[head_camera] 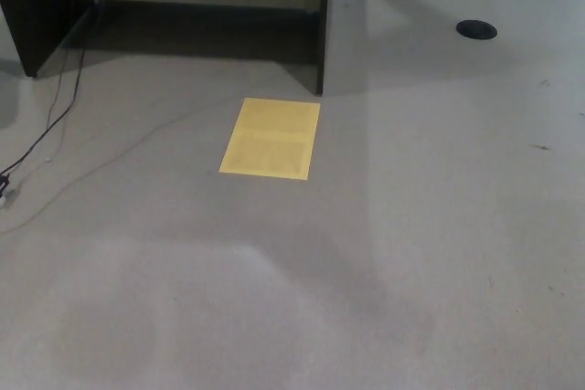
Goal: A person is holding a toilet paper roll and the robot extends its left hand to grab the roll by inserting its thumb into the gap in the middle and brings its hand down by its side. Then it extends its arm again to hand the toilet paper roll back to the person.
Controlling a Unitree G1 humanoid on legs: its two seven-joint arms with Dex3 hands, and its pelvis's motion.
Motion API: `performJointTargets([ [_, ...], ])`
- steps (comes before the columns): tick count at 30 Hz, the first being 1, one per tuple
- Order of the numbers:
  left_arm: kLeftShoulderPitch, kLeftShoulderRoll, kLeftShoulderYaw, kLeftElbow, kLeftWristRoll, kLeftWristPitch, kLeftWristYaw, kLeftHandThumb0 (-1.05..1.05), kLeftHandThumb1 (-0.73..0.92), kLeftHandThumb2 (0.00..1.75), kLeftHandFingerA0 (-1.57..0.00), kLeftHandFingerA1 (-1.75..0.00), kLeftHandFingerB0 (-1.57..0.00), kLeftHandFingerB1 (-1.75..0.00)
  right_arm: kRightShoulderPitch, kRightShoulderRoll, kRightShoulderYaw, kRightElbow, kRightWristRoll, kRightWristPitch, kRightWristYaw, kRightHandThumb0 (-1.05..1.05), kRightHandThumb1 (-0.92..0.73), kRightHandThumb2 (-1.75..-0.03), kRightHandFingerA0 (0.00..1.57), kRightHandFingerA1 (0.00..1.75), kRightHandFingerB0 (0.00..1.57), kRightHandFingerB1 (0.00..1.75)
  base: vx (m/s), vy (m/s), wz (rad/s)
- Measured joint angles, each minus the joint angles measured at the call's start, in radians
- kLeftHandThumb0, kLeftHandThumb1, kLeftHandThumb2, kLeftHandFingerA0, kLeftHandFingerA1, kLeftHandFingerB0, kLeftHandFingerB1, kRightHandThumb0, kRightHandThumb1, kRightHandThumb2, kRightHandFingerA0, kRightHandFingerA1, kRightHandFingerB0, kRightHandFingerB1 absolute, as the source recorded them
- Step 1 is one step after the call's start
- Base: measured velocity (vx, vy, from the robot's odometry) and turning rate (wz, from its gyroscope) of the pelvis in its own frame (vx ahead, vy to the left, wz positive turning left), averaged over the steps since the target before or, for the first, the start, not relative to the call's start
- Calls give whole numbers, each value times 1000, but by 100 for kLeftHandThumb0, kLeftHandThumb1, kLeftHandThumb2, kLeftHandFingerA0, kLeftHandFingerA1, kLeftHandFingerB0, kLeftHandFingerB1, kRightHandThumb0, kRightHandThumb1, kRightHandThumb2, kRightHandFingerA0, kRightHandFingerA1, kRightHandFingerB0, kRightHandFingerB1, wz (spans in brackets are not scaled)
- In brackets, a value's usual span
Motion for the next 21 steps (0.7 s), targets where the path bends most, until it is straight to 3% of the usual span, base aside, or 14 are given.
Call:
performJointTargets([
  [1,-19,10,-1,-29,1,-10,3,0,82,73,-90,-154,-75,-127,3,0,0,1,0,0,0,-39,-67,-60,67,57,48,39,0,0,0],
  [2,-33,17,-1,-53,0,-17,2,-3,79,79,-92,-151,-72,-126,4,0,0,1,0,0,0,-44,-55,-86,63,66,40,52,0,0,0],
  [5,-86,34,-3,-181,0,-27,2,-5,80,76,-86,-154,-69,-128,5,0,-1,1,0,0,0,-44,-55,-85,61,65,40,52,0,0,0],
  [7,-111,41,-9,-263,2,-26,-1,-3,78,79,-91,-150,-72,-127,5,1,-1,2,0,0,0,-45,-55,-87,63,68,40,52,0,0,0],
  [8,-123,44,-14,-304,2,-26,-3,-5,76,82,-91,-149,-74,-126,5,1,-1,2,0,0,0,-39,-68,-60,65,56,47,39,0,0,0],
  [12,-186,48,-43,-479,3,-15,-18,2,77,78,-82,-150,-68,-127,5,1,0,1,0,0,0,-38,-67,-60,65,55,47,39,0,0,0],
  [15,-245,48,-78,-600,4,13,-36,4,75,79,-84,-146,-71,-120,4,1,0,0,0,0,0,-38,-67,-61,67,57,47,39,0,0,0],
  [18,-341,47,-128,-716,6,50,-61,-9,74,79,-83,-149,-69,-125,1,1,0,0,0,0,0,-38,-68,-60,65,54,47,39,0,0,0],
  [19,-363,46,-140,-737,7,58,-67,-8,75,78,-81,-146,-71,-124,0,1,0,0,0,0,0,-44,-55,-86,62,65,41,52,0,0,0],
  [21,-459,37,-186,-820,15,94,-86,-7,73,79,-78,-147,-70,-127,-4,1,0,1,-1,1,0,-44,-55,-85,61,65,41,52,0,0,0],
])
